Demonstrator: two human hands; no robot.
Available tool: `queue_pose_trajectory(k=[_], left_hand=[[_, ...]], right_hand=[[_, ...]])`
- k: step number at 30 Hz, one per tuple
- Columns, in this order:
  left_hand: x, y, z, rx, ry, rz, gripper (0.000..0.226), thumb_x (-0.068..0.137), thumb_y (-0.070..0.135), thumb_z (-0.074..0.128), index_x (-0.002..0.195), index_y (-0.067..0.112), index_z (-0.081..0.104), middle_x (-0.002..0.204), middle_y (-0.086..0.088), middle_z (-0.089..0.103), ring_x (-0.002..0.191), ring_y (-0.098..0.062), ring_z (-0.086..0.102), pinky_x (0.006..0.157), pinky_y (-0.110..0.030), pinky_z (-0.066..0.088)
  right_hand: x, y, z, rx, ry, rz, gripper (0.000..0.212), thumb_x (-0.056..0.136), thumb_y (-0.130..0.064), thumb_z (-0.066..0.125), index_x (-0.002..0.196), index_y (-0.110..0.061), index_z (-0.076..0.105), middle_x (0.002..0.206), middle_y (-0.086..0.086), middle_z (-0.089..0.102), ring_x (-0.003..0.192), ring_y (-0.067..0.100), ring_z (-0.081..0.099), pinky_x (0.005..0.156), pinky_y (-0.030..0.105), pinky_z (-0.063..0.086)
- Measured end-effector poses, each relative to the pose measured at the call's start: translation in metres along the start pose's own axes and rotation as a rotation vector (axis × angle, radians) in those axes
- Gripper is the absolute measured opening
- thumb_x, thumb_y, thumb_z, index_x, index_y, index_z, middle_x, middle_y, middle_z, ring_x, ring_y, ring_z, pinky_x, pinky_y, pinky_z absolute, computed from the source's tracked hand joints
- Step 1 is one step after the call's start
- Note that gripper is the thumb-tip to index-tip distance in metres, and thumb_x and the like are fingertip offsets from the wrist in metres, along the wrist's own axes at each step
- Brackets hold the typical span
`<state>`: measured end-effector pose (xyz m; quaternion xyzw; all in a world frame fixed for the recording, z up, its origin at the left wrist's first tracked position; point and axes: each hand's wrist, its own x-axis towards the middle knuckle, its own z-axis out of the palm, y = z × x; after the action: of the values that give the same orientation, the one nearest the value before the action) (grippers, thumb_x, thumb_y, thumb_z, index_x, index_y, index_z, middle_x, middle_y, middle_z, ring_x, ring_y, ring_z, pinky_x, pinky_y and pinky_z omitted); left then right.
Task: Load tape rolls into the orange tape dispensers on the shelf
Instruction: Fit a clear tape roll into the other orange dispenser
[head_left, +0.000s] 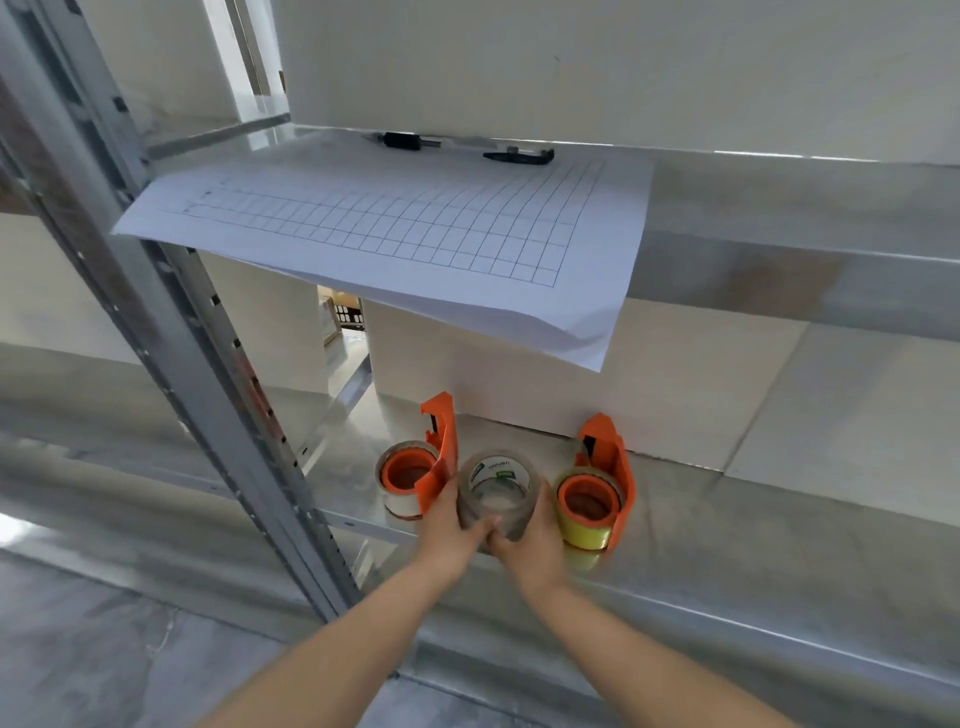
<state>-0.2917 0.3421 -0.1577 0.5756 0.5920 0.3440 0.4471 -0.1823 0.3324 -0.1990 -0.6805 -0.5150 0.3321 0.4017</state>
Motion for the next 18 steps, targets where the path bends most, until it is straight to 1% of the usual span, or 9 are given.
queue_pose_trajectory(k=[3,5,7,9,11,13,15,16,18], left_hand=[[0.004,-0.003,0.002,0.000,-0.005,0.006,0.068,0.080,0.010,0.068,0.138,0.023,0.035,0.136,-0.001,0.050,0.129,-0.016,0.044,0.110,-0.036,0.036],[0.005,-0.004,0.002,0.006,-0.022,0.013,0.071,0.081,0.010,0.066,0.141,0.025,0.030,0.140,0.000,0.047,0.131,-0.015,0.041,0.110,-0.031,0.033],[0.006,-0.006,0.003,0.028,-0.052,0.016,0.074,0.083,0.014,0.064,0.143,0.026,0.024,0.144,0.001,0.042,0.134,-0.015,0.037,0.111,-0.030,0.031],[0.007,-0.008,0.005,0.116,-0.066,0.010,0.078,0.085,0.019,0.061,0.147,0.025,0.015,0.150,0.001,0.033,0.138,-0.016,0.031,0.114,-0.037,0.029],[0.008,-0.005,0.006,0.265,-0.057,0.035,0.081,0.086,0.020,0.058,0.149,0.025,0.006,0.157,0.002,0.013,0.143,-0.017,0.019,0.116,-0.038,0.026],[0.010,-0.002,0.004,0.361,-0.035,0.124,0.078,0.088,0.018,0.055,0.149,0.024,0.006,0.159,0.006,-0.002,0.145,-0.014,0.012,0.117,-0.034,0.023],[0.014,0.007,-0.006,0.375,-0.030,0.277,0.070,0.089,0.019,0.052,0.148,0.024,0.015,0.158,0.008,0.002,0.144,-0.010,0.013,0.114,-0.024,0.020],[0.018,0.011,-0.014,0.370,-0.029,0.349,0.065,0.089,0.020,0.051,0.146,0.025,0.021,0.158,0.009,0.009,0.143,-0.010,0.016,0.111,-0.019,0.021],[0.029,0.017,-0.034,0.325,-0.011,0.422,0.059,0.089,0.024,0.052,0.143,0.024,0.029,0.155,0.007,0.021,0.142,-0.011,0.022,0.105,-0.016,0.022]], right_hand=[[0.002,-0.002,0.002,-0.043,-0.006,0.023,0.098,0.073,-0.029,0.073,0.146,-0.012,0.010,0.148,0.009,0.036,0.134,0.022,0.037,0.104,0.022,0.028],[0.001,-0.004,0.002,-0.066,-0.014,0.025,0.100,0.075,-0.029,0.072,0.147,-0.012,0.005,0.151,0.009,0.031,0.137,0.023,0.033,0.110,0.028,0.028],[-0.002,-0.008,0.002,-0.010,-0.016,0.052,0.096,0.078,-0.023,0.070,0.146,-0.019,0.003,0.151,0.009,0.029,0.137,0.025,0.032,0.112,0.035,0.030],[-0.005,-0.013,0.002,0.042,0.011,0.049,0.089,0.080,-0.014,0.064,0.145,-0.024,0.006,0.151,0.010,0.026,0.137,0.026,0.031,0.111,0.036,0.028],[-0.005,-0.019,0.003,-0.031,0.022,-0.007,0.087,0.084,-0.013,0.060,0.146,-0.018,0.000,0.156,0.012,0.011,0.143,0.026,0.017,0.116,0.033,0.016],[-0.003,-0.027,0.005,-0.184,0.037,-0.108,0.086,0.087,-0.020,0.055,0.142,-0.015,-0.010,0.155,0.006,-0.012,0.145,0.022,-0.003,0.114,0.023,-0.002],[-0.001,-0.038,0.006,-0.299,0.078,-0.197,0.083,0.088,-0.026,0.052,0.138,-0.019,-0.015,0.147,-0.004,-0.021,0.144,0.018,-0.011,0.113,0.021,-0.005],[0.001,-0.045,0.008,-0.337,0.096,-0.231,0.084,0.087,-0.027,0.053,0.140,-0.018,-0.011,0.146,-0.006,-0.020,0.143,0.016,-0.011,0.115,0.024,-0.003],[0.008,-0.060,0.015,-0.358,0.121,-0.279,0.085,0.082,-0.032,0.057,0.145,-0.015,0.002,0.151,-0.005,-0.009,0.143,0.013,-0.006,0.118,0.031,0.005]])
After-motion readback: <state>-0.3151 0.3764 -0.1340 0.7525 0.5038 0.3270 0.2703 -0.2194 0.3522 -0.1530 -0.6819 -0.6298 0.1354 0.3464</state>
